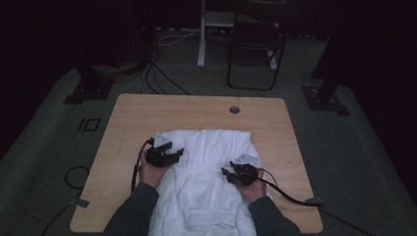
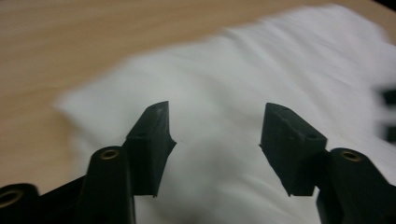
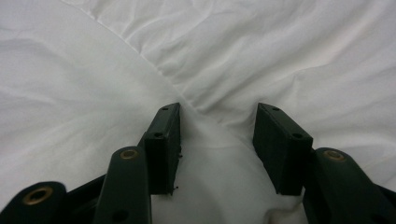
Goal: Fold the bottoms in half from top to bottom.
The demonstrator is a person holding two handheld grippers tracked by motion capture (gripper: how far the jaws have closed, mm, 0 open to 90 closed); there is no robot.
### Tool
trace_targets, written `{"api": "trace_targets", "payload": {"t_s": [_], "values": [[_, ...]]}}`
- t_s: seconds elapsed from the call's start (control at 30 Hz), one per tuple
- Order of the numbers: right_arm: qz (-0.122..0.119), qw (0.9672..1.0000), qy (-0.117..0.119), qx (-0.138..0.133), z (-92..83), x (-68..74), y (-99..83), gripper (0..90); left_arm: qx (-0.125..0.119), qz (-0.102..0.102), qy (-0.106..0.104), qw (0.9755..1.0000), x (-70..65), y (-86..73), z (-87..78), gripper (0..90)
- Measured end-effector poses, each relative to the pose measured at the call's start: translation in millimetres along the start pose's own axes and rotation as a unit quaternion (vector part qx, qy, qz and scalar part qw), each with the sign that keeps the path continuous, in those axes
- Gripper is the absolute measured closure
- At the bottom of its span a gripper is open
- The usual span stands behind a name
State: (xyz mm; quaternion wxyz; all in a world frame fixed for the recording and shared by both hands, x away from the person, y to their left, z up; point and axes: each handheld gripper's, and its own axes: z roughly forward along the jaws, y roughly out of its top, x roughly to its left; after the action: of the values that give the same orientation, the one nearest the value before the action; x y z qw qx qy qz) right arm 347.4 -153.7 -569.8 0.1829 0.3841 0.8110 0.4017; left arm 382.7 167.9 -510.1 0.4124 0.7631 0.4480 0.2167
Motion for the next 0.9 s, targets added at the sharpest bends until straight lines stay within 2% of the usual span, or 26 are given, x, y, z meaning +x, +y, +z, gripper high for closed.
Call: {"api": "trace_targets", "payload": {"t_s": [0.03, 0.07, 0.1, 0.13, 0.17, 0.2, 0.23, 0.27, 0.3, 0.33, 0.47, 0.57, 0.63, 0.67, 0.73, 0.77, 0.8, 0.83, 0.87, 0.9], "values": [[0.0, 1.0, 0.0, 0.0, 0.0, 0.0, 0.0, 50.8, 0.0, 0.0, 0.0, 1.0, 0.0, 0.0, 0.0, 39.6], [0.0, 1.0, 0.0, 0.0, 0.0, 0.0, 0.0, 50.8, 0.005, -0.02, 0.023, 0.9995, 17.7, 7.4, 10.1, 38.1], [0.0, 1.0, 0.0, 0.0, 0.0, 0.0, 0.0, 50.8, 0.005, -0.02, 0.023, 0.9995, 17.7, 7.4, 10.1, 36.8], [0.001, 1.0, 0.0, 0.0, 0.0, 0.0, 0.0, 50.8, 0.019, -0.019, 0.045, 0.9986, 27.1, 10.1, 21.2, 33.8], [0.0, 1.0, 0.0, -0.001, 0.1, -0.1, 0.0, 50.8, 0.019, -0.019, 0.045, 0.9986, 27.1, 10.1, 21.2, 32.3], [0.001, 1.0, 0.0, 0.0, 0.1, -0.1, 0.0, 50.8, 0.033, -0.014, 0.063, 0.9974, 35.1, 10.2, 34.2, 30.2], [0.001, 1.0, 0.0, 0.0, 0.1, -0.1, 0.0, 50.8, 0.033, -0.014, 0.063, 0.9974, 35.1, 10.2, 34.2, 28.5], [0.001, 1.0, 0.0, -0.001, 0.1, -0.1, 0.0, 50.8, 0.047, -0.019, 0.07, 0.9962, 42.2, 7.7, 46.6, 27.9], [0.001, 1.0, 0.0, -0.001, 0.1, -0.1, 0.0, 50.8, 0.047, -0.019, 0.07, 0.9962, 42.2, 7.7, 46.6, 27.7], [0.001, 1.0, 0.0, 0.0, 0.1, -0.2, 0.0, 50.8, 0.061, -0.031, 0.064, 0.9956, 47.7, 3.6, 56.3, 26.6], [0.001, 1.0, 0.0, -0.001, 0.1, -0.2, 0.0, 50.8, 0.07, -0.034, 0.057, 0.9953, 50.1, -2.2, 65.8, 26.4], [0.001, 1.0, 0.0, 0.0, 0.1, -0.1, 0.0, 50.8, 0.074, -0.041, 0.053, 0.995, 53.0, -4.3, 68.5, 25.6], [0.001, 1.0, 0.0, 0.0, 0.0, 0.1, 0.0, 50.8, 0.067, -0.045, 0.052, 0.9954, 54.8, -5.7, 69.0, 24.6], [0.001, 1.0, 0.0, 0.0, 0.1, 0.2, 0.0, 50.8, 0.064, -0.035, 0.057, 0.9957, 53.1, -6.6, 69.9, 24.7], [0.0, 1.0, 0.0, 0.0, 0.0, 0.1, 0.0, 50.8, 0.062, -0.029, 0.058, 0.996, 51.1, -7.5, 69.4, 25.7], [0.0, 1.0, 0.0, 0.0, 0.0, 0.1, 0.0, 50.8, 0.062, -0.029, 0.058, 0.996, 51.1, -7.5, 69.4, 32.1], [0.001, 1.0, 0.0, 0.0, 0.0, 0.1, 0.0, 50.7, 0.062, -0.024, 0.04, 0.997, 48.5, -7.0, 67.3, 44.3], [0.001, 1.0, 0.0, 0.0, 0.0, 0.1, 0.0, 50.7, 0.062, -0.024, 0.04, 0.997, 48.5, -7.0, 67.3, 50.2], [0.003, 1.0, 0.002, -0.001, 0.0, -0.6, 0.0, 50.7, 0.062, -0.024, 0.024, 0.9975, 44.7, -6.8, 66.5, 61.4], [0.003, 1.0, 0.002, -0.001, 0.0, -0.6, 0.0, 50.7, 0.062, -0.024, 0.024, 0.9975, 44.7, -6.8, 66.5, 68.2]]}}
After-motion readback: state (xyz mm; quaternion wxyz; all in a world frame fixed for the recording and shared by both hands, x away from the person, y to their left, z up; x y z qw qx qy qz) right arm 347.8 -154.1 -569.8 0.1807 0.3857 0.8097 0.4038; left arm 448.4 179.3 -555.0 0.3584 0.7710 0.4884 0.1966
